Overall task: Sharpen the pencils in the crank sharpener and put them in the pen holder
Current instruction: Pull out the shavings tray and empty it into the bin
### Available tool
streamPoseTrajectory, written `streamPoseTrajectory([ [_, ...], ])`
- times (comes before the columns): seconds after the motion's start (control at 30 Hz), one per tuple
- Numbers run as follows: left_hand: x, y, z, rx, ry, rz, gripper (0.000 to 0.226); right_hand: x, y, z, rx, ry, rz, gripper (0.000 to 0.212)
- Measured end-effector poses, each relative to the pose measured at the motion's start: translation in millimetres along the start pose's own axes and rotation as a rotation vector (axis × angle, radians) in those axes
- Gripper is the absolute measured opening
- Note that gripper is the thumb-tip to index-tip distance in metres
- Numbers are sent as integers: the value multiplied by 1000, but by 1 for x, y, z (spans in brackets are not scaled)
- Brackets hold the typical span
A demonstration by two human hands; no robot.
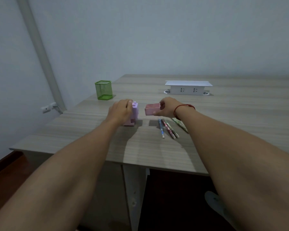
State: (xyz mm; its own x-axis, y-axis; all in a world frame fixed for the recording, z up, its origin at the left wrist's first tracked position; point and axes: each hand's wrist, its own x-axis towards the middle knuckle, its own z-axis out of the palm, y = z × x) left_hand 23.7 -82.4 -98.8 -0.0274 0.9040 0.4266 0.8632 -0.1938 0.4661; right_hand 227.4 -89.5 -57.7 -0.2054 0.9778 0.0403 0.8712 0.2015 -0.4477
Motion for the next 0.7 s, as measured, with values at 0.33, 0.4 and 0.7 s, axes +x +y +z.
streamPoseTrajectory([
  [0.33,-16,43,-36,-66,51,124,50,-23,-23,-27,52,113,-56,49],
  [0.4,-23,50,-45,-74,47,129,58,-31,-35,-32,76,148,-86,46],
  [0.7,-74,61,-98,-128,214,97,38,-78,-104,-39,127,153,-242,49],
])
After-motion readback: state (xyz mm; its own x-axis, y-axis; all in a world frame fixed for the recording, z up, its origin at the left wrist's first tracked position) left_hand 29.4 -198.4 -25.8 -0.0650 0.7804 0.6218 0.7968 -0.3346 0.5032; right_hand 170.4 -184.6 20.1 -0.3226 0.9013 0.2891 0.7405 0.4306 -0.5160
